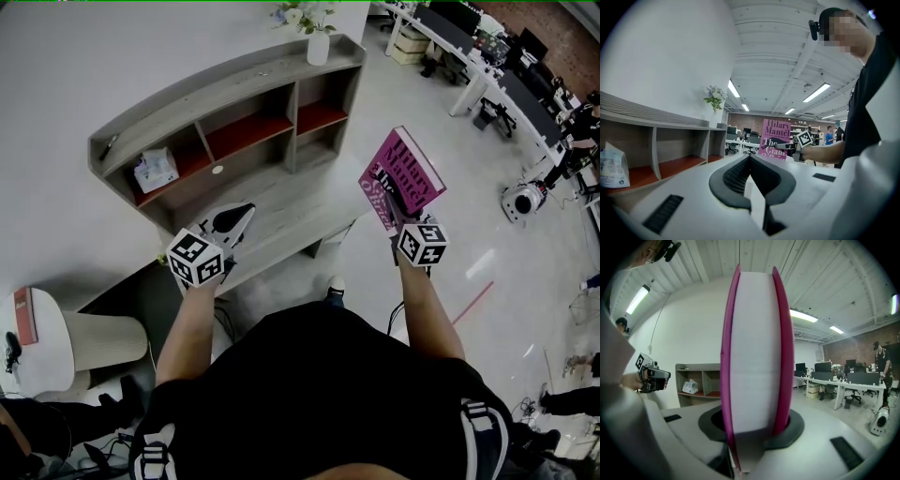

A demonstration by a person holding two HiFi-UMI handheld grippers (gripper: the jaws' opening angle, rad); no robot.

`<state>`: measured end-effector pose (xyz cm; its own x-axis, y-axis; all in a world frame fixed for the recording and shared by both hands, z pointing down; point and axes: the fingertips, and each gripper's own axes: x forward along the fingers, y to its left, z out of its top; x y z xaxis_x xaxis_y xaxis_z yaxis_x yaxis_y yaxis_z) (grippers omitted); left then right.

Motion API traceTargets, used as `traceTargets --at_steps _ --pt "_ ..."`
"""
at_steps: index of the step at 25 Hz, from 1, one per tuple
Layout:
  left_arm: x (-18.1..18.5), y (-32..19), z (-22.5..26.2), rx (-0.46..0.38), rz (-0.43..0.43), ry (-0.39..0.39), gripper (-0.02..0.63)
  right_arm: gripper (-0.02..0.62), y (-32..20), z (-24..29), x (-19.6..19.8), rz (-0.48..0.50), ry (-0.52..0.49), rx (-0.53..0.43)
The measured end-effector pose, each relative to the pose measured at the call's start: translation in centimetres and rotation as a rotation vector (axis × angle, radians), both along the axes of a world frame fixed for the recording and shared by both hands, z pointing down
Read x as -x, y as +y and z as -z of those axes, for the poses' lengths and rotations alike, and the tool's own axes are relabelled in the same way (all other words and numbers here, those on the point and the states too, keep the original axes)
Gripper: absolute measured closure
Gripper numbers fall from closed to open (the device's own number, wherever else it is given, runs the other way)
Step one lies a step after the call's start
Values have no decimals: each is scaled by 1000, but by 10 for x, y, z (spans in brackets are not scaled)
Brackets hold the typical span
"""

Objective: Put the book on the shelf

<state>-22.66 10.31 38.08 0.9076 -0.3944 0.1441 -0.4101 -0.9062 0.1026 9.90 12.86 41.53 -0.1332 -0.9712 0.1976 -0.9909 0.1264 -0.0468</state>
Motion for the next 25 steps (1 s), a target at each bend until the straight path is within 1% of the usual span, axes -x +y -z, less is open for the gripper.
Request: traceTargets --at_steps 10,25 --pt "-29 -21 -9 14 -9 -14 586 443 -24 -10 -26 5 -10 12" --pt "-66 -58 -20 33 19 -24 586 443 -73 -27 -63 41 -16 43"
